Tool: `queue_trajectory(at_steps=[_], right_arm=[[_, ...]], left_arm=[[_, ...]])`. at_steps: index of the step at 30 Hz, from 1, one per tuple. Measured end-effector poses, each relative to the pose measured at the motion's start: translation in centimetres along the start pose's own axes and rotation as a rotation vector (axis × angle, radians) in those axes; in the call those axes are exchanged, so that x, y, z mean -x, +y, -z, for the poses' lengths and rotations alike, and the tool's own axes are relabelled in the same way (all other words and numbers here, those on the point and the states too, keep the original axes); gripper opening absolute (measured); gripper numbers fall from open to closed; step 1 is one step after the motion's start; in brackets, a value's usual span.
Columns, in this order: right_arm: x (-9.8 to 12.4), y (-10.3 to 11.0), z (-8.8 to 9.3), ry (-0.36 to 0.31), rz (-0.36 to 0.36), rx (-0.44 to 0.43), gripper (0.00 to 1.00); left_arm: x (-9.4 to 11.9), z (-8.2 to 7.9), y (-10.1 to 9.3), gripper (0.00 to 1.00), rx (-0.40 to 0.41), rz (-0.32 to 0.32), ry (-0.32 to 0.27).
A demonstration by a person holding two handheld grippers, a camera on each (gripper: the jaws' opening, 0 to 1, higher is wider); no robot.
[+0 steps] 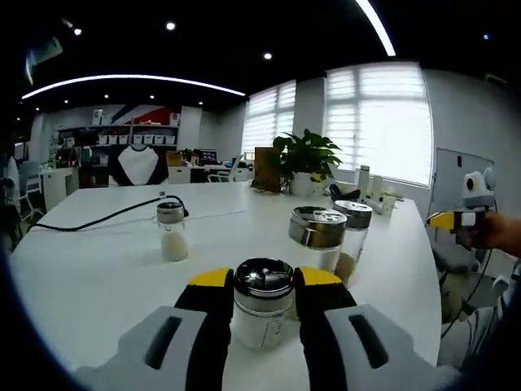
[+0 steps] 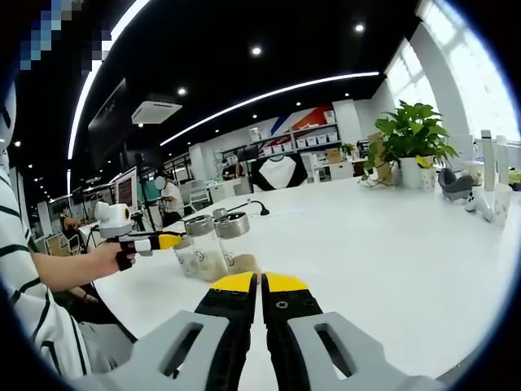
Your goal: Rotate the seasoning bottle until the label or dispensing opening points toward the visible target arrow and the bottle remains upright within the marked orientation range
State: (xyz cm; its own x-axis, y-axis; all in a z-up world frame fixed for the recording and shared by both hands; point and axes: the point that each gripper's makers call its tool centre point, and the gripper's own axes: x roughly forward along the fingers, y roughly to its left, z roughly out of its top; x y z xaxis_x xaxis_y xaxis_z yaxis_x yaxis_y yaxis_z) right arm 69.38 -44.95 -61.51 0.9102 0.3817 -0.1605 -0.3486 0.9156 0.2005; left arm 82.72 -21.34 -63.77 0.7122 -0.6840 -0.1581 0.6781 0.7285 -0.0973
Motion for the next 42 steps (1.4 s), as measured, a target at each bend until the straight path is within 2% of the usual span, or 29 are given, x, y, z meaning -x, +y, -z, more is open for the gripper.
queue_trajectory(at_steps=[11,14,17,20,24,27,30,33,35,38,42], right_arm=[[0.1,0.6,-0.5,-0.012,-0.034,0.026,0.00],[0.2,0.6,-0.7,-0.013,-0.040,0.029,0.00],[0.2,0.7,-0.7,-0.009,-0.052,0.033,0.00],[0.2,1.0,-0.5,0.001,-0.066,0.039,0.00],[-0.1,1.5,-0.3,0.009,-0.090,0.040,0.00],[-0.6,2.3,-0.1,0.020,-0.119,0.041,0.00],[-1.2,2.9,0.4,0.043,-0.142,0.048,0.01],[-1.8,3.5,0.3,0.042,-0.156,0.044,0.01],[-2.1,3.9,0.3,0.043,-0.168,0.045,0.01],[-2.5,4.6,0.3,0.053,-0.186,0.056,0.01],[-2.9,5.1,0.3,0.057,-0.197,0.056,0.02]], left_arm=[[0.0,0.0,0.1,0.32,0.004,-0.032,0.007],[0.1,0.1,0.2,0.32,0.046,-0.032,0.023],[0.6,-0.8,0.2,0.32,0.021,-0.034,-0.003],[1.2,-1.8,0.2,0.34,0.048,-0.027,-0.032],[2.0,-2.4,0.3,0.35,0.060,-0.044,-0.047],[2.7,-2.0,1.3,0.35,0.088,-0.059,-0.052],[3.2,-0.8,2.0,0.33,0.142,-0.075,-0.034],[3.8,-0.1,2.3,0.33,0.149,-0.083,-0.038],[4.3,0.0,2.3,0.32,0.154,-0.076,-0.046],[4.6,-0.1,1.6,0.32,0.207,-0.029,-0.061],[5.2,-0.3,0.6,0.33,0.173,0.018,-0.064]])
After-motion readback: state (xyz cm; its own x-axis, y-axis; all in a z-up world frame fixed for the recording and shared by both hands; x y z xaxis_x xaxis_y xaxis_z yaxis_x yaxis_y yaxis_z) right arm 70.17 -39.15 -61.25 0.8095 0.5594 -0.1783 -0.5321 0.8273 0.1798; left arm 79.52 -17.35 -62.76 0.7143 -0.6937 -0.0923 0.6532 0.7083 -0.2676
